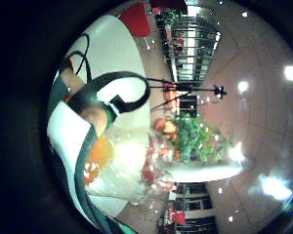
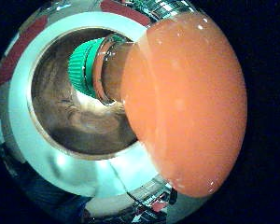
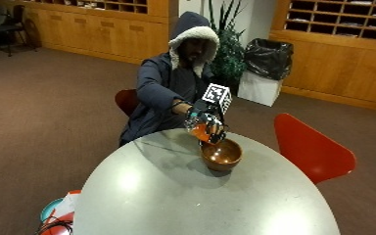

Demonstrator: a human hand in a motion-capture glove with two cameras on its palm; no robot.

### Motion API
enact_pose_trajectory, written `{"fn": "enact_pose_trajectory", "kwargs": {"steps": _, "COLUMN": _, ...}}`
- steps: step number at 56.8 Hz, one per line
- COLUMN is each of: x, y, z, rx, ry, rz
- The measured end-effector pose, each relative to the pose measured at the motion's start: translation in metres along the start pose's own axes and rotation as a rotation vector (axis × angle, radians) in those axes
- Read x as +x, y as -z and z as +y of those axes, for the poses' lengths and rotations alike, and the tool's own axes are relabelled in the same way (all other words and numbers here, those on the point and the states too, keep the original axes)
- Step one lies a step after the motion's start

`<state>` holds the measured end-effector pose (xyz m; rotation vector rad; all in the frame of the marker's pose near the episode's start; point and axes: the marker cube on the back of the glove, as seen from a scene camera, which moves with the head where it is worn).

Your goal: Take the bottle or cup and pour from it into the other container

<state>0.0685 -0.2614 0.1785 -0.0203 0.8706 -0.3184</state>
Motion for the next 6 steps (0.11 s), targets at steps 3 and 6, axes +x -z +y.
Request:
{"fn": "enact_pose_trajectory", "kwargs": {"steps": 3, "x": -0.001, "y": 0.001, "z": 0.005, "rx": 0.032, "ry": 0.028, "rz": -0.016}}
{"fn": "enact_pose_trajectory", "kwargs": {"steps": 6, "x": -0.011, "y": 0.007, "z": 0.012, "rx": 0.027, "ry": 0.022, "rz": -0.031}}
